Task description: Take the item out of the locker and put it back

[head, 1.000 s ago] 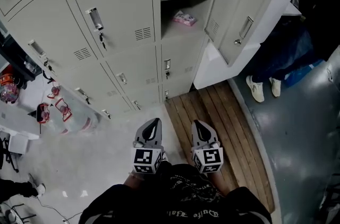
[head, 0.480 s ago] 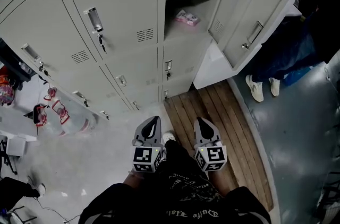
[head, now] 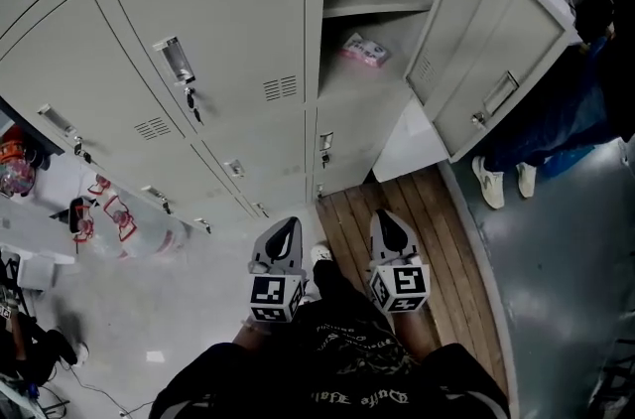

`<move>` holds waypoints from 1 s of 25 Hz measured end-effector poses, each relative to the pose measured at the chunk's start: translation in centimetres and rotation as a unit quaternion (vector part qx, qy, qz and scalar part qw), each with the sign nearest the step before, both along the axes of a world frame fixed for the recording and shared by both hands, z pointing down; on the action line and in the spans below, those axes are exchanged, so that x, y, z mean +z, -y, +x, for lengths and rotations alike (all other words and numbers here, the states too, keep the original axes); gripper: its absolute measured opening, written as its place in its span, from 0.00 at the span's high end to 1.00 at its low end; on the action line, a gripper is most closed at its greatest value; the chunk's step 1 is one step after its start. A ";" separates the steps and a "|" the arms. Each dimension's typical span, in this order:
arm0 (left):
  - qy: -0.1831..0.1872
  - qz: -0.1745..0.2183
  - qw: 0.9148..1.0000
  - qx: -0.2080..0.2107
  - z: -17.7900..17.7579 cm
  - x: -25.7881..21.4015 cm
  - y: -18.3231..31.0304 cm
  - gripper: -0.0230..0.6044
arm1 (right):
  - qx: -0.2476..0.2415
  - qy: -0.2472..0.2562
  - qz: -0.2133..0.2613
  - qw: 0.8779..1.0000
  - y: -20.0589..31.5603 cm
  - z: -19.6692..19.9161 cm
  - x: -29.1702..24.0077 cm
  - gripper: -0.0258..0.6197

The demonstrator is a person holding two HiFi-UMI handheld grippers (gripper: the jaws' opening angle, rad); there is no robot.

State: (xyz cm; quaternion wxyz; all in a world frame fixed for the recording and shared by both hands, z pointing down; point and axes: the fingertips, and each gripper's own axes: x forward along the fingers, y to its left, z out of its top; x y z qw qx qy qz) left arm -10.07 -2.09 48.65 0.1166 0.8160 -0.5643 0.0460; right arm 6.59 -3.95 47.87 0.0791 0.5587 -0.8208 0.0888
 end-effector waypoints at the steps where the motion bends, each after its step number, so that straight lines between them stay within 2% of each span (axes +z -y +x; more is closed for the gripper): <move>1: 0.000 0.001 1.000 -0.002 0.0 -0.2 0.8 0.95 | 0.001 0.000 0.002 1.000 1.0 0.1 -0.3 0.95; 11: 0.001 0.004 1.000 0.002 1.0 -0.9 8.3 0.95 | 0.008 0.001 0.002 1.000 9.2 0.8 -1.1 0.95; 25: 0.009 0.007 1.000 -0.006 2.4 -1.4 15.0 0.95 | -0.005 0.002 0.027 1.000 17.6 1.9 -3.0 0.95</move>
